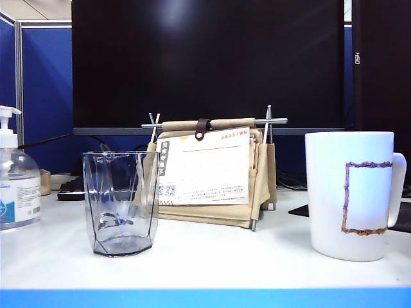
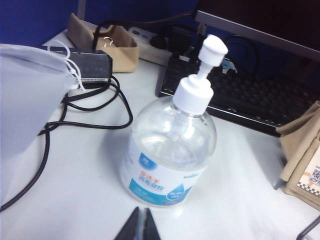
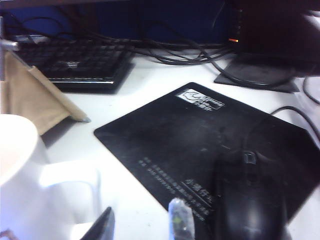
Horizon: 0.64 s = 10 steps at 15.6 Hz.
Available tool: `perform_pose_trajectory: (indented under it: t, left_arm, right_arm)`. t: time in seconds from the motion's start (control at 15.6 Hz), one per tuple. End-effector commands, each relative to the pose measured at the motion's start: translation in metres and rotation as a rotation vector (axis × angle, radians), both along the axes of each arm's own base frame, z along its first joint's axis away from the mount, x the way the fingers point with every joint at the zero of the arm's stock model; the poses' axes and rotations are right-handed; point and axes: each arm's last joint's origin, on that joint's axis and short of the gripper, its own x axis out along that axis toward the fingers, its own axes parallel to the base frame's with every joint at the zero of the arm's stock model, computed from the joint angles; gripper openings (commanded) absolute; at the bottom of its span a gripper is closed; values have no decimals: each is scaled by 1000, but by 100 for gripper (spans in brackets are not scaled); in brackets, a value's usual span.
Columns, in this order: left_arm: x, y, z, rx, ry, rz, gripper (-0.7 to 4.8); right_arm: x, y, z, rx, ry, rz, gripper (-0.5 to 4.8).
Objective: Swap the positions of the transparent plastic cup and the white ceramic cup.
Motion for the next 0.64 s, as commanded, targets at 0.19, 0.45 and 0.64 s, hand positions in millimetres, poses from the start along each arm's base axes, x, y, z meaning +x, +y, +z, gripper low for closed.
perform_pose_trajectory:
  t: [0.19, 0.45, 0.64]
  left_arm:
    - [0, 0, -2, 0, 16, -4, -5]
    - [0, 0, -2, 0, 16, -4, -5]
    - [0, 0, -2, 0, 16, -4, -5]
  right_arm:
    - [1, -4, 0, -18, -22, -118, 149]
    - [1, -3, 0, -18, -21, -115, 149]
    - [1, -3, 0, -18, -21, -115, 149]
